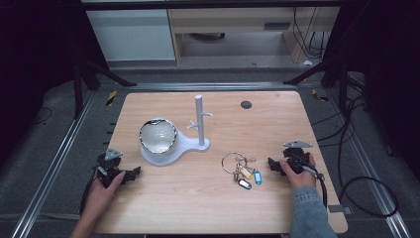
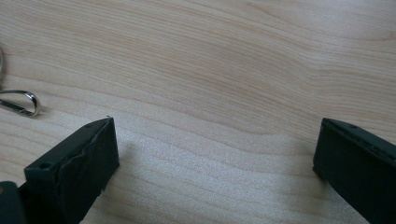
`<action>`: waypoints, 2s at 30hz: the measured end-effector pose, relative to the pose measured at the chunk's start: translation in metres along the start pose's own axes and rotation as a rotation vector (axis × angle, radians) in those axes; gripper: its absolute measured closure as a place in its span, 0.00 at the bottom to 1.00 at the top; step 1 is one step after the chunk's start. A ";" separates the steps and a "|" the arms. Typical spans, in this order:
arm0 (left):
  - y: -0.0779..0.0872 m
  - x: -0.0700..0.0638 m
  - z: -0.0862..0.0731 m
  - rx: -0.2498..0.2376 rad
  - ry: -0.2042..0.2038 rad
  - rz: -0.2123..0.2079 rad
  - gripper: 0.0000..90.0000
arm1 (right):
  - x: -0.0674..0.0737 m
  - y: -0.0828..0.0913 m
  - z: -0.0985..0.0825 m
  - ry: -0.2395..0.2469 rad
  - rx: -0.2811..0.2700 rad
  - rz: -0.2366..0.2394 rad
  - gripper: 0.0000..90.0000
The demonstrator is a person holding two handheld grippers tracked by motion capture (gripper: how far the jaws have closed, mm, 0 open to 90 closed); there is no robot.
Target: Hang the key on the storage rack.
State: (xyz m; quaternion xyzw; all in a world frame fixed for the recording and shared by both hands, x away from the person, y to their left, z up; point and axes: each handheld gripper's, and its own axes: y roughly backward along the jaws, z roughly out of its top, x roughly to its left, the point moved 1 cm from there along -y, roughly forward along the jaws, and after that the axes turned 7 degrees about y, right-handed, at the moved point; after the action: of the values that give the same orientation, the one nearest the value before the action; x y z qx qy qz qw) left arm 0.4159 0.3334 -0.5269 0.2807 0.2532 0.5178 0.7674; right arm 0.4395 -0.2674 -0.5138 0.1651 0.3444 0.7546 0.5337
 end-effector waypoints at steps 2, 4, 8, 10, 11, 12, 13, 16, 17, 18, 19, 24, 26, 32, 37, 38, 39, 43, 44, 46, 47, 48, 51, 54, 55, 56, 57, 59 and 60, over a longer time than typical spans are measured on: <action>0.000 0.000 0.000 0.000 0.000 0.000 0.00 | 0.000 0.000 0.000 -0.005 -0.001 -0.001 0.00; 0.000 0.000 0.000 0.000 0.000 0.000 0.00 | 0.000 0.000 0.000 -0.006 -0.001 -0.001 0.00; 0.000 0.000 0.000 0.000 0.000 0.000 0.00 | 0.000 0.000 0.000 -0.003 -0.003 0.005 0.00; 0.000 0.000 0.000 0.000 0.000 0.000 0.00 | 0.000 0.000 0.000 -0.001 -0.003 0.006 0.00; 0.000 0.000 0.000 0.000 0.000 0.000 0.00 | 0.000 0.000 0.000 0.003 -0.003 0.006 0.01; 0.000 0.000 0.000 0.000 0.000 0.000 0.00 | 0.000 0.001 -0.001 0.005 -0.004 0.009 0.01; 0.000 0.000 0.000 0.000 0.000 0.000 0.00 | 0.000 0.001 -0.001 0.008 -0.004 0.010 0.01; 0.000 0.000 0.000 0.000 0.000 0.000 0.00 | 0.000 0.003 -0.001 0.014 -0.006 0.019 0.07; 0.000 0.000 0.000 0.000 0.000 0.000 0.00 | -0.001 0.005 -0.001 0.019 -0.004 0.025 0.11; 0.000 0.000 0.000 0.000 0.000 0.000 0.00 | 0.000 0.006 0.000 0.027 0.000 0.031 0.14; 0.000 0.000 0.000 0.000 0.001 0.000 0.00 | 0.001 0.008 0.000 0.035 0.011 0.040 0.16; 0.000 0.000 0.000 0.001 -0.001 0.001 0.00 | 0.008 0.018 0.009 0.115 0.047 0.059 0.19; 0.000 0.000 0.000 0.002 -0.001 0.002 0.00 | 0.008 0.021 0.014 0.118 0.052 0.082 0.19; 0.000 0.000 0.000 0.001 -0.001 0.001 0.00 | 0.009 0.026 0.027 0.166 0.134 0.135 0.26; 0.000 0.000 0.000 0.001 -0.001 0.001 0.00 | 0.013 0.028 0.044 0.225 0.185 0.193 0.39; 0.000 0.000 0.000 0.002 -0.001 0.002 0.00 | 0.015 0.028 0.047 0.240 0.196 0.205 0.40; 0.000 0.000 0.000 0.002 -0.001 0.002 0.00 | 0.017 0.028 0.050 0.255 0.209 0.211 0.43; 0.000 0.000 0.000 0.001 -0.001 0.001 0.00 | 0.026 0.027 0.060 0.318 0.244 0.251 0.55; 0.000 0.000 0.000 0.001 -0.001 0.001 0.00 | 0.028 0.026 0.063 0.339 0.252 0.267 0.57; 0.000 0.000 0.000 0.001 -0.001 0.001 0.00 | 0.033 0.025 0.067 0.373 0.276 0.282 0.61; 0.000 0.000 0.000 0.001 -0.001 0.001 0.00 | 0.036 0.024 0.069 0.392 0.284 0.290 0.63; 0.000 0.000 0.000 0.001 -0.001 0.001 0.00 | 0.039 0.023 0.072 0.412 0.296 0.302 0.65; 0.000 0.000 0.000 0.001 0.000 0.001 0.00 | 0.047 0.021 0.077 0.455 0.318 0.324 0.71; 0.000 0.000 0.000 0.001 0.000 0.001 0.00 | 0.054 0.018 0.081 0.489 0.330 0.340 0.76; 0.000 0.000 0.000 0.001 -0.001 0.001 0.00 | 0.055 0.016 0.082 0.505 0.331 0.343 0.77; 0.000 0.000 0.000 0.001 -0.001 0.002 0.00 | 0.057 0.014 0.084 0.516 0.339 0.349 0.77; 0.000 0.000 0.000 0.001 -0.001 0.001 0.00 | 0.058 0.012 0.085 0.528 0.346 0.353 0.77; 0.000 0.000 0.000 0.001 -0.001 0.001 0.00 | 0.061 0.009 0.088 0.549 0.363 0.352 0.77; 0.000 0.000 0.000 0.001 -0.001 0.001 0.00 | 0.063 0.006 0.090 0.558 0.369 0.356 0.76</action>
State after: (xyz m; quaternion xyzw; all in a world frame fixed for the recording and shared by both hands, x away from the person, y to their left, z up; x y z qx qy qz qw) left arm 0.4156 0.3334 -0.5269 0.2815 0.2530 0.5181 0.7670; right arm 0.4667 -0.1798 -0.4533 0.1040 0.5726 0.7765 0.2414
